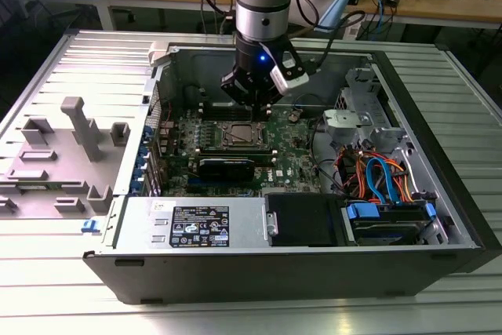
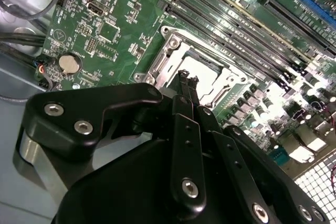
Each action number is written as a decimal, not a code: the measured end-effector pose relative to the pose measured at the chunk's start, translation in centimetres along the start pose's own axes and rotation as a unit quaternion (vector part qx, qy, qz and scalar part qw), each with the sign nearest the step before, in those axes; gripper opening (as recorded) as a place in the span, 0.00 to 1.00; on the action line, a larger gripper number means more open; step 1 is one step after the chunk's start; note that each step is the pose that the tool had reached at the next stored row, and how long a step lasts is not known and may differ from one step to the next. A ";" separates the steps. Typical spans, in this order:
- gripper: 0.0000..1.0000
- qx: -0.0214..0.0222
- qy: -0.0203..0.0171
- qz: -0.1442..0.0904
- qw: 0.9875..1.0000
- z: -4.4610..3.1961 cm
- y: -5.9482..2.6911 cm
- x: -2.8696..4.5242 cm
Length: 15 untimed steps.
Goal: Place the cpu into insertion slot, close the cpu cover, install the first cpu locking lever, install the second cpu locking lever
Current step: 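Install the second cpu locking lever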
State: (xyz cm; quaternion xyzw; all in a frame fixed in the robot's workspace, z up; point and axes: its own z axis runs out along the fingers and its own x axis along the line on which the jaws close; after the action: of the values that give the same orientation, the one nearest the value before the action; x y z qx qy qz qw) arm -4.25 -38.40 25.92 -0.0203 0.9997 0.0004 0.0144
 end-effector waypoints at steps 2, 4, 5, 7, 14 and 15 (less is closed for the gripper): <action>0.11 0.000 0.000 0.000 1.000 -0.25 -0.01 -0.01; 0.11 0.000 0.000 0.000 1.000 -0.55 -0.02 -0.02; 0.11 0.000 0.000 0.000 1.000 -0.67 -0.02 -0.03; 0.11 0.000 0.000 0.000 1.000 -0.93 -0.05 -0.03; 0.11 0.000 0.000 0.000 1.000 -1.47 -0.74 -0.02; 0.11 0.000 0.000 0.000 1.000 -1.47 -0.90 -0.01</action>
State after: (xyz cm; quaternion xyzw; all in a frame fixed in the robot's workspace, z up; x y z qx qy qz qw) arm -4.24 -39.30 27.39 -0.0204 0.9997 0.0005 0.0144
